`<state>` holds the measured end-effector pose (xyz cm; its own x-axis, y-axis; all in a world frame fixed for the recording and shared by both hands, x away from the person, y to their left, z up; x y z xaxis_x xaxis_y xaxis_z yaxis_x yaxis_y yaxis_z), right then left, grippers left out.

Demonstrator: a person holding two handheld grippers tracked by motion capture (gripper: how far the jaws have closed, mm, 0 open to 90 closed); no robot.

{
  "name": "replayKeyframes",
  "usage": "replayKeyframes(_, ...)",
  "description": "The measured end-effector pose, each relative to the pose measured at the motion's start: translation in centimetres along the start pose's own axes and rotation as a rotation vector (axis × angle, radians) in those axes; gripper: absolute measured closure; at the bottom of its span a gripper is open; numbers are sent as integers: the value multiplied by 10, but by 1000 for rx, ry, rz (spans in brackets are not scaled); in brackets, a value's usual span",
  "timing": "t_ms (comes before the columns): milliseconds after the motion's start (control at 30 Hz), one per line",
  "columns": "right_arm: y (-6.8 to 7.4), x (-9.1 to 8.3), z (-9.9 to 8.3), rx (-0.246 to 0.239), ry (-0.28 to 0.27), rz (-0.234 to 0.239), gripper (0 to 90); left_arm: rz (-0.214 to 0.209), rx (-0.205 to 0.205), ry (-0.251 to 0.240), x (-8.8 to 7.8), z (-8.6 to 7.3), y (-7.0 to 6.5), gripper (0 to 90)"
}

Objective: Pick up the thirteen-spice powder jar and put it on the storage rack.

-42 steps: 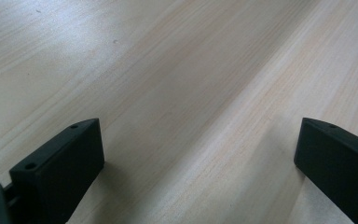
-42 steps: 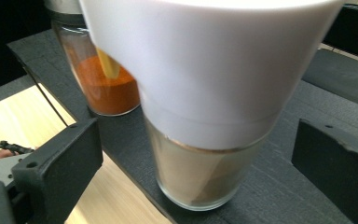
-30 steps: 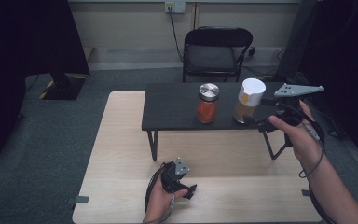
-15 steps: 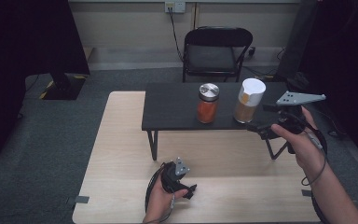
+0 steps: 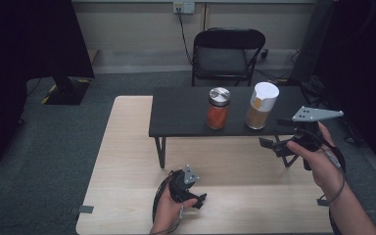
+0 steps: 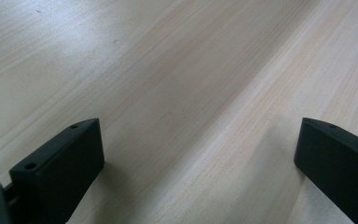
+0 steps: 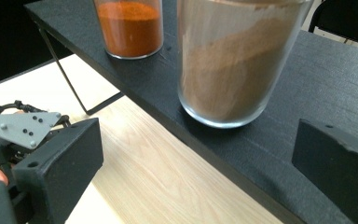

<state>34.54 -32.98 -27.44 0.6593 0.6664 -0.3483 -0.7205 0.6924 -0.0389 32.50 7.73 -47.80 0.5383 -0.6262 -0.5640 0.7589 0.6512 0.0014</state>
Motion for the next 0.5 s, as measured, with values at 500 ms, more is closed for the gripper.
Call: replayKeyframes(500,6,-11,-18,9,-13,22,10,0,0,0,0,0,0,8)
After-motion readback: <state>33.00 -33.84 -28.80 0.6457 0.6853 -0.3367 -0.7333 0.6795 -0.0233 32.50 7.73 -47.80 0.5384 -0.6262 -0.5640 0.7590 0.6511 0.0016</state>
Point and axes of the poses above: each handheld gripper's, and its own axes: x roughly forward along the jaws, z roughly out of its top, y roughly to its left, the point moved 8 cm from there along x, roughly forward along the jaws, and after that the axes turned 8 degrees about -y, right-handed, at the moved point
